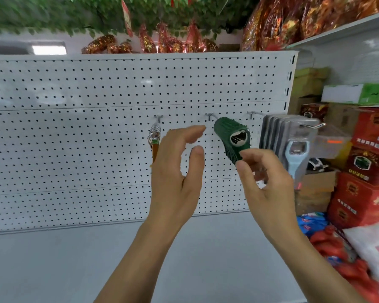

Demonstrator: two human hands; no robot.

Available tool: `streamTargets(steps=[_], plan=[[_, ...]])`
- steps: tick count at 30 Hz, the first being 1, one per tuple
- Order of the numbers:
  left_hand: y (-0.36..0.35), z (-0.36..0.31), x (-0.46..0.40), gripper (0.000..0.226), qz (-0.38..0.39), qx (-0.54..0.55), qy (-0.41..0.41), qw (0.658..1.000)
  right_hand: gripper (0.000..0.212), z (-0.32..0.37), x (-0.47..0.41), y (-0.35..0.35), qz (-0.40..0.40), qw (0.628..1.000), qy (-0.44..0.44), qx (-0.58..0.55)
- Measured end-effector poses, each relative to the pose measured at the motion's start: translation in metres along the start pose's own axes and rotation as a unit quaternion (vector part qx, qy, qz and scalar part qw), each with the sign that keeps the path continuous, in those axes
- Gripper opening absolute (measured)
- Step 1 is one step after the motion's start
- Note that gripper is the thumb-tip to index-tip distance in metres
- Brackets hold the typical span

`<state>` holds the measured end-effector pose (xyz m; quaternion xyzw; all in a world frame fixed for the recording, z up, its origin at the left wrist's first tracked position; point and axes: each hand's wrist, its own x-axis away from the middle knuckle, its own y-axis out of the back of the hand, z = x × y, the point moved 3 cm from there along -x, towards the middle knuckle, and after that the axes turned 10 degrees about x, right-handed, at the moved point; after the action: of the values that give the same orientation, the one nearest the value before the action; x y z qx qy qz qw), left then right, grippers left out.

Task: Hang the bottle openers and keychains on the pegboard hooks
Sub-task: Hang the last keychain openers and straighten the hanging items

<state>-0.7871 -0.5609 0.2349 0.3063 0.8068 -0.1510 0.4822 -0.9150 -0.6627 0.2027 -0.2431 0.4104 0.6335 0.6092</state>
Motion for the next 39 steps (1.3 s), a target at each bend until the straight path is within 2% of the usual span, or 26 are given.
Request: streamTargets(steps=[3, 8, 11, 15, 20, 27, 39], plan=[[-0.031, 0.003, -0.007, 0.030, 0.060, 0.003, 0.045, 0.997, 0.025, -0.024, -0.012, 0.011, 0.028, 1.000, 0.003, 0.012], [-0.063, 0.020, -0.041, 0.044, 0.130, 0.069, 0.178, 0.973, 0.071, -0.046, -0.033, 0.004, 0.137, 0.988, 0.016, 0.074], [-0.079, 0.032, -0.061, 0.052, 0.161, 0.090, 0.212, 0.960, 0.083, -0.050, -0.041, -0.007, 0.182, 0.977, 0.031, 0.102], [-0.092, 0.048, -0.068, 0.065, 0.213, 0.089, 0.214, 0.949, 0.081, -0.058, -0.045, -0.019, 0.187, 0.973, 0.052, 0.124], [-0.094, 0.071, -0.071, 0.051, 0.219, 0.093, 0.193, 0.952, 0.069, -0.064, -0.047, -0.029, 0.167, 0.976, 0.079, 0.118], [-0.098, 0.090, -0.078, 0.051, 0.224, 0.098, 0.188, 0.951, 0.060, -0.070, -0.053, -0.038, 0.148, 0.976, 0.090, 0.134], [-0.100, 0.104, -0.086, 0.050, 0.228, 0.107, 0.184, 0.950, 0.061, -0.075, -0.059, -0.044, 0.173, 0.975, 0.070, 0.125]])
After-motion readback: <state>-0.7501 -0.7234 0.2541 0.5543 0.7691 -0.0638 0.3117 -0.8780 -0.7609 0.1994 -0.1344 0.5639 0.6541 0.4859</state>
